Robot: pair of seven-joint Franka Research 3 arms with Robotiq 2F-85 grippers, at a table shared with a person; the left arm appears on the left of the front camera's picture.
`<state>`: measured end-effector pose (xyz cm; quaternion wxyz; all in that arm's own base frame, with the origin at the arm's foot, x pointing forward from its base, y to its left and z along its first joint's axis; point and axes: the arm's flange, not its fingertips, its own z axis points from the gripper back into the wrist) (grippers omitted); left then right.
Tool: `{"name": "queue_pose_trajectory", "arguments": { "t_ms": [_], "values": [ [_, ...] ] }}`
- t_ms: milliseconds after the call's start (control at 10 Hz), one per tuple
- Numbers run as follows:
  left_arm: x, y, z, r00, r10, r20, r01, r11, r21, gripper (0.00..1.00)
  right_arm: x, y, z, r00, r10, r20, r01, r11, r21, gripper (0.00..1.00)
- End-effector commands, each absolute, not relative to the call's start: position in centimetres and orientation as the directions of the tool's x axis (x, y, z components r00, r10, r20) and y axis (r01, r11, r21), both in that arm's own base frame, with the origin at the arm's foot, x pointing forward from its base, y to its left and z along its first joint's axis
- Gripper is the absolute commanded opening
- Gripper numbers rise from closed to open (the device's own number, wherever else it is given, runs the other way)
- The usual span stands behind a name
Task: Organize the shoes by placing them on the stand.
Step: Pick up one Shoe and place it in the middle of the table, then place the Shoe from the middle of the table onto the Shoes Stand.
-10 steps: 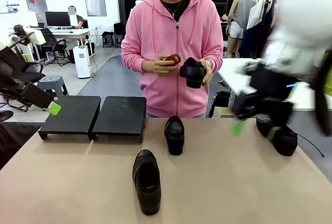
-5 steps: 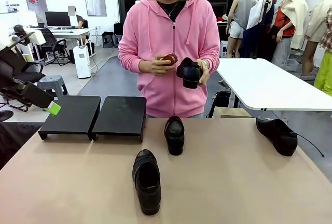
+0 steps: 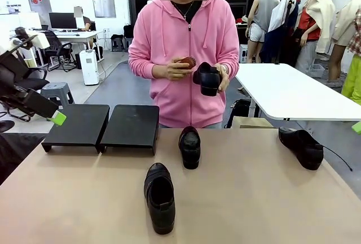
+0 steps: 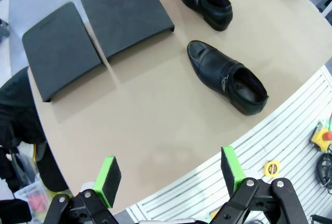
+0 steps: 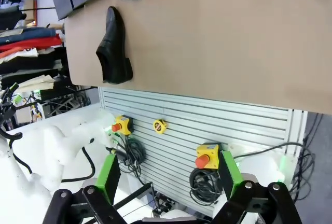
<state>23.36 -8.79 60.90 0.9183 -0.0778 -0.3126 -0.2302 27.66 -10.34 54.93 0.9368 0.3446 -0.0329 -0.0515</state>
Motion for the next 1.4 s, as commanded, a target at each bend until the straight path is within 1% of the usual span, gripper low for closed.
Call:
{"name": "queue_pose_trajectory", "arguments": {
  "t_ms": [0, 700, 800, 900, 1000, 1100, 1200, 1300],
  "values": [
    [23.4, -8.6, 60.8, 0.692, -0.380, 0.614, 0.485, 0.875, -0.005, 1.00, 27.3, -11.2, 55.0, 0.993, -0.113, 0.031, 0.066, 0.757, 0.650, 1.00],
    [23.4, -8.8, 60.9, 0.699, -0.374, 0.610, 0.471, 0.882, 0.001, 1.00, 27.3, -11.2, 55.0, 0.993, -0.113, 0.031, 0.066, 0.757, 0.650, 1.00],
    [26.6, -13.1, 63.3, 0.760, -0.363, 0.539, 0.435, 0.901, -0.006, 1.00, 27.3, -11.2, 55.0, 0.993, -0.113, 0.031, 0.066, 0.757, 0.650, 1.00],
    [30.0, -18.9, 63.6, 0.834, -0.359, 0.419, 0.379, 0.925, 0.038, 1.00, 27.3, -11.2, 55.0, 0.993, -0.113, 0.031, 0.066, 0.757, 0.650, 1.00],
    [32.8, -25.3, 61.6, 0.855, -0.400, 0.331, 0.393, 0.915, 0.091, 1.00, 27.3, -11.2, 55.0, 0.993, -0.113, 0.031, 0.066, 0.757, 0.650, 1.00],
    [34.7, -29.2, 59.8, 0.888, -0.366, 0.280, 0.345, 0.931, 0.120, 1.00, 27.3, -11.2, 55.0, 0.993, -0.113, 0.031, 0.066, 0.757, 0.650, 1.00],
    [35.8, -33.0, 58.5, 0.885, -0.353, 0.304, 0.355, 0.934, 0.052, 1.00, 27.3, -11.2, 55.0, 0.993, -0.113, 0.031, 0.066, 0.757, 0.650, 1.00],
    [36.9, -36.3, 57.7, 0.923, -0.264, 0.280, 0.275, 0.961, 0.000, 1.00, 27.3, -11.2, 55.0, 0.993, -0.113, 0.031, 0.066, 0.757, 0.650, 1.00]
  ]
}}
